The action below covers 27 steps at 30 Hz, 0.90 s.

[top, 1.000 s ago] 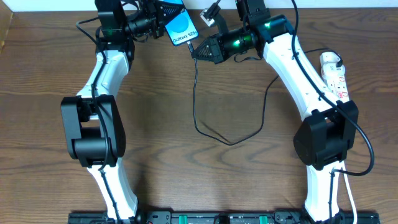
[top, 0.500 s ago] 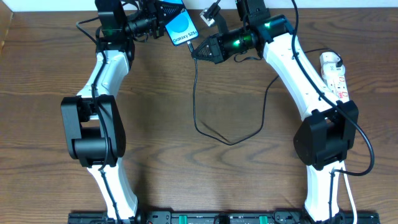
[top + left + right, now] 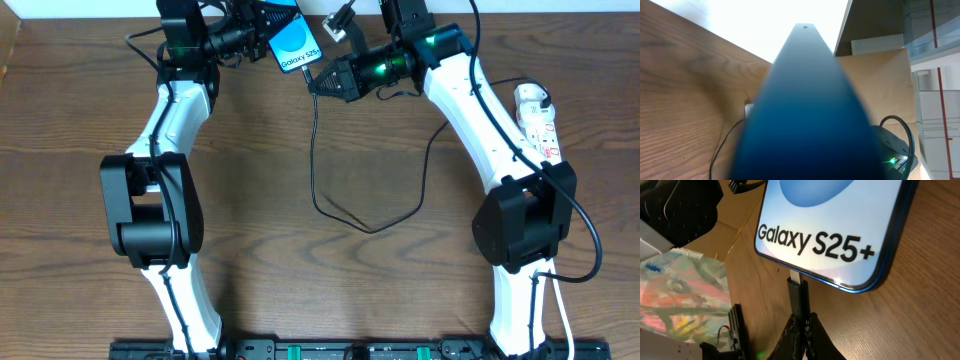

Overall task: Plug charger to phone and switch on socket
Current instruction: 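Push the USB-C plug up into the phone's port with the right gripper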

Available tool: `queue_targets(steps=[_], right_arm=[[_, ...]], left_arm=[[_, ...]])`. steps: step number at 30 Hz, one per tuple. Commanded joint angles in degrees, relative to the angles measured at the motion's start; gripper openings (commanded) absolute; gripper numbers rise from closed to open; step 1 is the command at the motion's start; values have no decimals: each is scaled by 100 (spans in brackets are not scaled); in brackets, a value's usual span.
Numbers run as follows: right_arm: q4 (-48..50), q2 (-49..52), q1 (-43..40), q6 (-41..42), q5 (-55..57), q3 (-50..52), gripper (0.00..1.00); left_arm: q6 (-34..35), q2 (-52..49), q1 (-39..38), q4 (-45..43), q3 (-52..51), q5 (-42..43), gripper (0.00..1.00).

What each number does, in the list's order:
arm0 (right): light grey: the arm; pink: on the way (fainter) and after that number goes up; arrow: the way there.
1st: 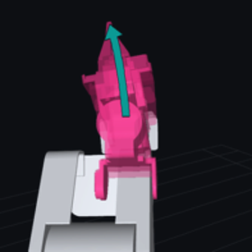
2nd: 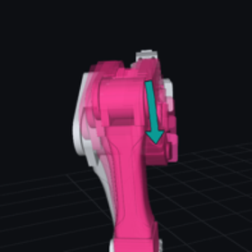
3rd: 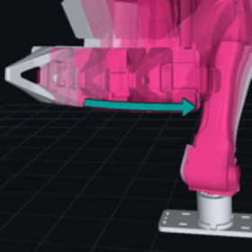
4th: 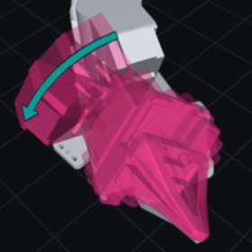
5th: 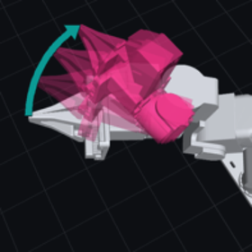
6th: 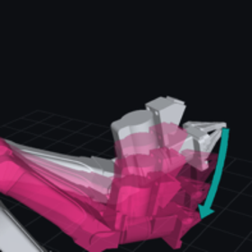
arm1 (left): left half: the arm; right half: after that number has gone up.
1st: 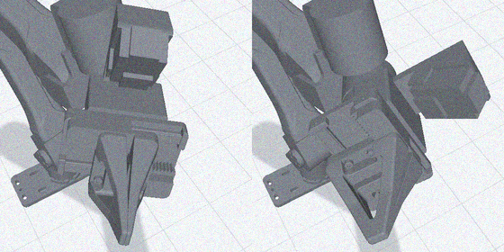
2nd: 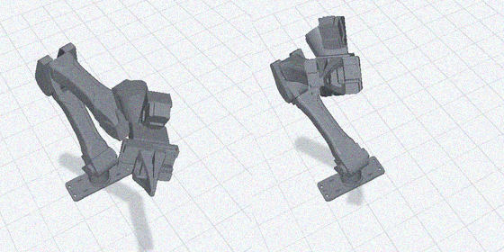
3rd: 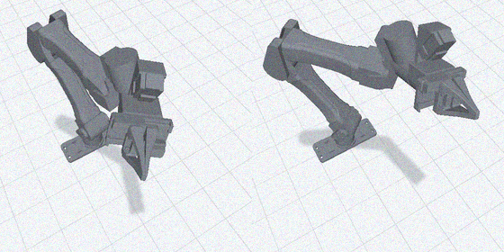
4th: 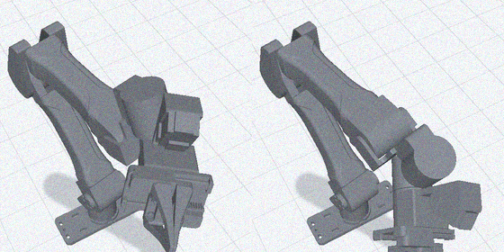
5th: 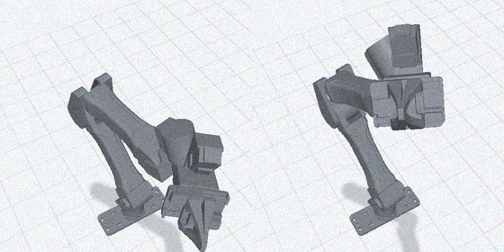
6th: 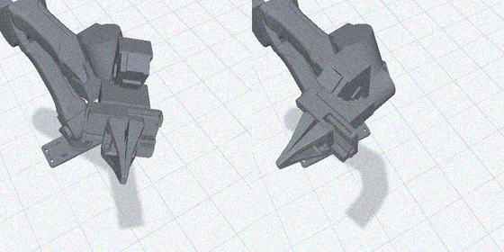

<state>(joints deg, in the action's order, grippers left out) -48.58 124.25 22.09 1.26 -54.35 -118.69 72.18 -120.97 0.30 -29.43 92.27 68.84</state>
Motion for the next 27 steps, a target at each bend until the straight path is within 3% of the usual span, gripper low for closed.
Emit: queue_targets(steps=[1,27], right_arm=[[55,-114,-2,177,-39,-11,1],[754,-114,-42,903,-321,-11,1]], left_arm=[[-55,85,-44,-72,66,131,7],[-424,85,-44,-282,66,542,7]])
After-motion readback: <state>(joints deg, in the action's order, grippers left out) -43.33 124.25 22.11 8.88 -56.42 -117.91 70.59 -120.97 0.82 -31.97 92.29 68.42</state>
